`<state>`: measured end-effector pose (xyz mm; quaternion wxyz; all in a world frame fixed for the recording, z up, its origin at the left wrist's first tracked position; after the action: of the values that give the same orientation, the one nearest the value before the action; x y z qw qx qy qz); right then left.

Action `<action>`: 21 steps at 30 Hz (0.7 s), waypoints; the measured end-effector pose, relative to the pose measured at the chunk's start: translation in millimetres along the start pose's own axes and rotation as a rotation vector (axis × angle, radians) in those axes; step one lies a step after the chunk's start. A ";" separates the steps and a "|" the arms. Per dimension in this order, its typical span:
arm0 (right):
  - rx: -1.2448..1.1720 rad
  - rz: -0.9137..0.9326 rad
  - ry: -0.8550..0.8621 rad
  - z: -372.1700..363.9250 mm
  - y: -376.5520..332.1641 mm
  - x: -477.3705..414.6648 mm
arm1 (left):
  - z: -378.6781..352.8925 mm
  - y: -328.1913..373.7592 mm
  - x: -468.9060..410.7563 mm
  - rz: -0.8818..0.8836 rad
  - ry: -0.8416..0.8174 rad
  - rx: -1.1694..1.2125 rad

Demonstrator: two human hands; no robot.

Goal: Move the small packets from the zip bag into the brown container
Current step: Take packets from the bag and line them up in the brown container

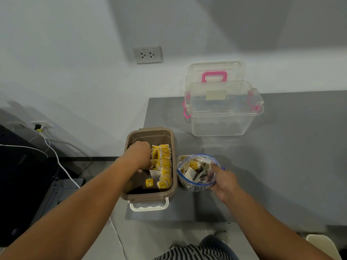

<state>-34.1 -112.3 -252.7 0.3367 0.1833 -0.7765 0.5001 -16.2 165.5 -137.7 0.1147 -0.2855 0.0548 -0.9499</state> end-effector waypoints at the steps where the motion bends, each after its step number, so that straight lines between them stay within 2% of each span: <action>1: 0.014 0.008 -0.002 0.7 -1.5 -1.2 | 8.2 -0.3 2.5 -0.011 0.042 -0.012; 3: 0.021 0.011 -0.007 2.1 -4.2 -2.3 | 27.3 3.7 9.4 -0.047 0.165 0.040; 5: 0.021 0.005 -0.012 3.3 -5.1 -4.0 | 43.8 13.7 23.4 -0.094 0.263 0.225; 8: 0.038 0.005 -0.022 2.9 -5.6 -6.3 | 56.2 48.2 49.2 -0.221 0.297 0.511; 10: 0.041 0.010 -0.013 4.0 -6.8 -7.3 | 53.8 79.0 59.1 -0.291 0.275 0.572; 13: 0.031 -0.002 -0.016 5.8 -6.4 -8.7 | 42.7 121.8 57.3 -0.373 0.279 0.481; 17: 0.045 -0.027 -0.049 8.5 -8.2 -10.5 | 9.3 161.6 42.1 -0.383 0.242 0.194; 19: 0.049 -0.038 -0.072 8.6 -11.5 -9.2 | -7.4 174.5 28.7 -0.325 0.151 0.037; 21: 0.051 -0.041 -0.085 9.7 -14.4 -9.1 | -29.0 182.0 14.5 -0.266 -0.025 -0.047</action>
<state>-22.0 -127.7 -252.4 0.3086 0.2288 -0.7731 0.5047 -10.1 -13.1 -184.9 -0.0184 -0.3047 0.0370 -0.9516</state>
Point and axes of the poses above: each hand's wrist, its own x-axis away from the middle knuckle, its own z-axis out of the back of the hand, y = z × x, the point moved 9 cm from there along -x, towards the middle knuckle, and after that the axes turned 7 degrees about -x, right-handed, at the moved point
